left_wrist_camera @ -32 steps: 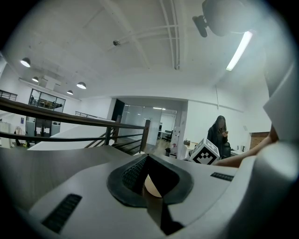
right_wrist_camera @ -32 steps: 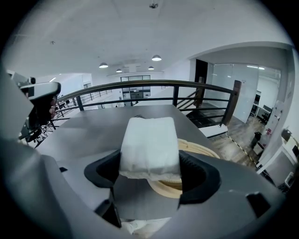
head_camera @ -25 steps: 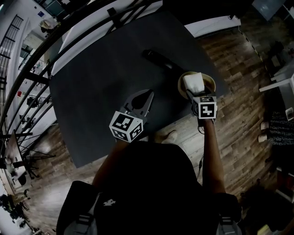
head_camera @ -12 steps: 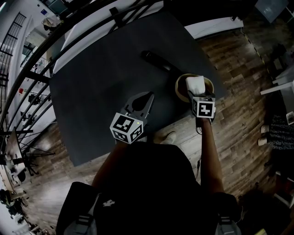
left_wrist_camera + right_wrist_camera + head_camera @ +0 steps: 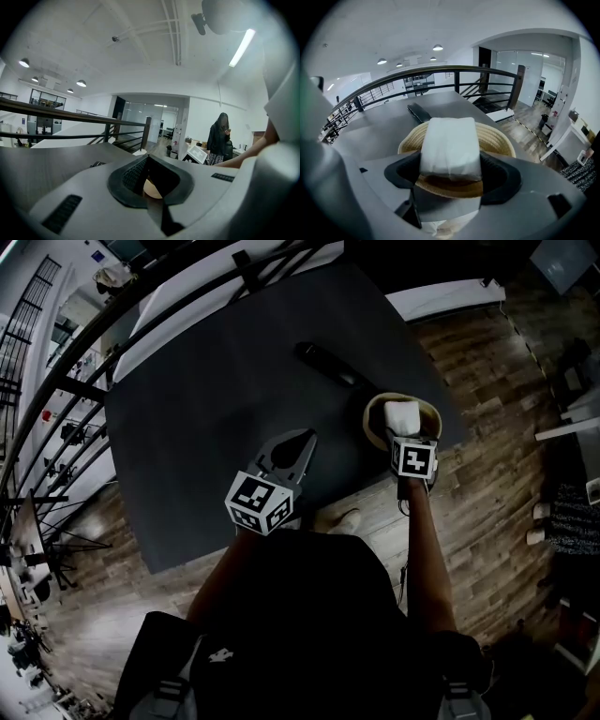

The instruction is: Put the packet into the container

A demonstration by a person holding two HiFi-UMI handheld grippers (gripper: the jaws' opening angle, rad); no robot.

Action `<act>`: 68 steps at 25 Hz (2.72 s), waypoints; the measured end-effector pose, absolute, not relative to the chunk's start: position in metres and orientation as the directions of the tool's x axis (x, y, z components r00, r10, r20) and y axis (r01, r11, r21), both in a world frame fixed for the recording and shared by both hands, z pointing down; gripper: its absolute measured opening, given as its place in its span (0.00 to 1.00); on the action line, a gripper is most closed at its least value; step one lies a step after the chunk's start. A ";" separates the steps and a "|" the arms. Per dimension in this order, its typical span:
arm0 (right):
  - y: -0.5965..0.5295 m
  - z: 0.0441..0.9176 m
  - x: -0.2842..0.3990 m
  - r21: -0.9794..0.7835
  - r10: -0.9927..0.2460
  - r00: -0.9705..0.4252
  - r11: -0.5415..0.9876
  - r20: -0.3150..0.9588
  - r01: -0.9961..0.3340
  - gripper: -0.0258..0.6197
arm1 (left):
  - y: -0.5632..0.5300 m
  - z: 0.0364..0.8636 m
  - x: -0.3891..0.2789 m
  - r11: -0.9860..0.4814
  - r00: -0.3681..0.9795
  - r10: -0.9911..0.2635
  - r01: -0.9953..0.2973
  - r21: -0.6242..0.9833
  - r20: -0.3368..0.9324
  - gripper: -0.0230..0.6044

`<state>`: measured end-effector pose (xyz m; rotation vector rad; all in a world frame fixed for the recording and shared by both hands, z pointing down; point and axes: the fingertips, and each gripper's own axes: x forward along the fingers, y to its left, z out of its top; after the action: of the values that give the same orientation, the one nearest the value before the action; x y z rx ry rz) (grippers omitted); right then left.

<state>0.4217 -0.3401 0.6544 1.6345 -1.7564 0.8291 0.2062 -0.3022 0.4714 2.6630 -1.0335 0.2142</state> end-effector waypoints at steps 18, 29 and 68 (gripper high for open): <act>-0.348 0.640 0.412 -0.069 -0.723 -0.106 0.081 0.682 -0.994 0.81 | -0.302 0.463 0.199 -0.718 0.748 -0.633 -0.664 0.211 0.201 0.04; -0.346 0.580 0.383 -0.109 -0.807 -0.183 0.148 0.561 -0.983 0.79 | -0.303 0.461 0.197 -0.722 0.752 -0.633 -0.660 0.209 0.186 0.04; -0.315 0.450 0.318 -0.076 -0.912 -0.340 0.331 0.229 -0.940 0.04 | -0.296 0.450 0.191 -0.742 0.768 -0.624 -0.640 0.197 0.145 0.04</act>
<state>0.3183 -0.3146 0.4499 1.7124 -2.4417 0.2939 0.1914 -0.2960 0.4497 2.7282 -0.9911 0.1009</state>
